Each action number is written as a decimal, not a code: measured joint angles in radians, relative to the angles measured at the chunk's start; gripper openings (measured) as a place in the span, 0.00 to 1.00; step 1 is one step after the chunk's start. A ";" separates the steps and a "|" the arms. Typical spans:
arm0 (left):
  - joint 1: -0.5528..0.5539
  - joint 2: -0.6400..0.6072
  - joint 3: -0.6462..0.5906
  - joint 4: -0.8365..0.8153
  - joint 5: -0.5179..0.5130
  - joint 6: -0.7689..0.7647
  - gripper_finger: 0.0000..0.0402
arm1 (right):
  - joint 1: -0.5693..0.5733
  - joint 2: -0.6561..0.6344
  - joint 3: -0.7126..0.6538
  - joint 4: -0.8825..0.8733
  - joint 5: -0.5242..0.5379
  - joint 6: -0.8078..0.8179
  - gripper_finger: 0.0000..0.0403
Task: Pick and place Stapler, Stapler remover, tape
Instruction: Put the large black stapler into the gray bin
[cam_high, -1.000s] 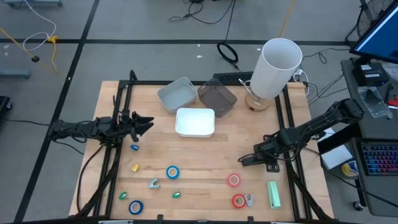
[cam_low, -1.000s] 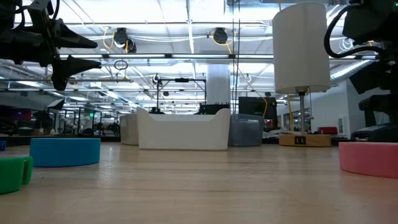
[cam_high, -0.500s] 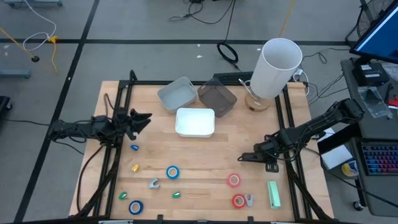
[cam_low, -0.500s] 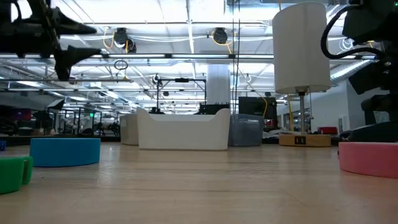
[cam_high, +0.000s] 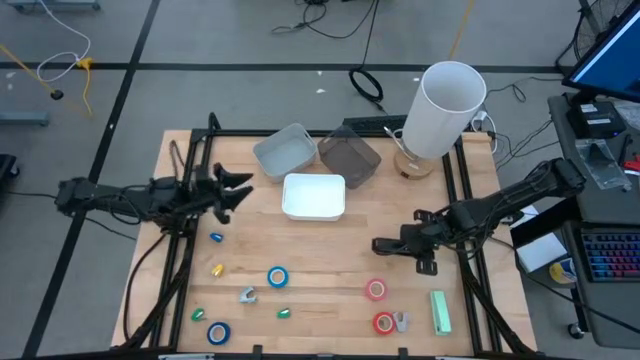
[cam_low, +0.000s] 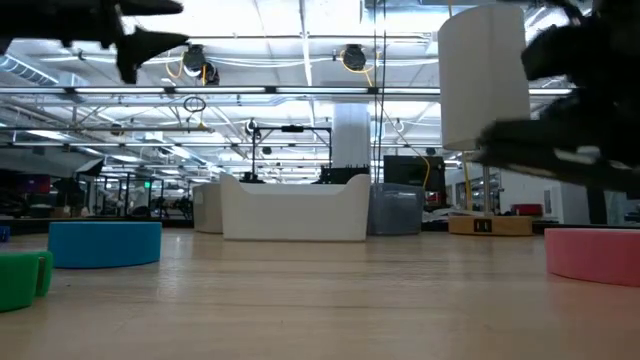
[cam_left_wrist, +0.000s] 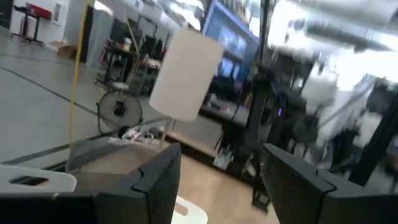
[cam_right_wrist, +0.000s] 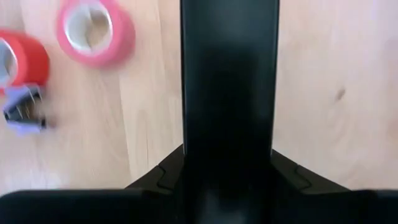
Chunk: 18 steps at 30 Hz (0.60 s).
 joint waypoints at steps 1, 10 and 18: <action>0.000 0.058 0.035 -0.002 0.007 0.016 0.54 | 0.000 0.000 0.018 0.001 0.024 -0.005 0.31; -0.025 0.546 0.410 -0.135 0.034 0.168 0.54 | -0.030 0.002 0.081 0.060 0.135 -0.038 0.31; -0.049 0.873 0.776 -0.279 0.034 0.257 0.54 | -0.063 0.069 0.081 0.077 0.135 -0.125 0.31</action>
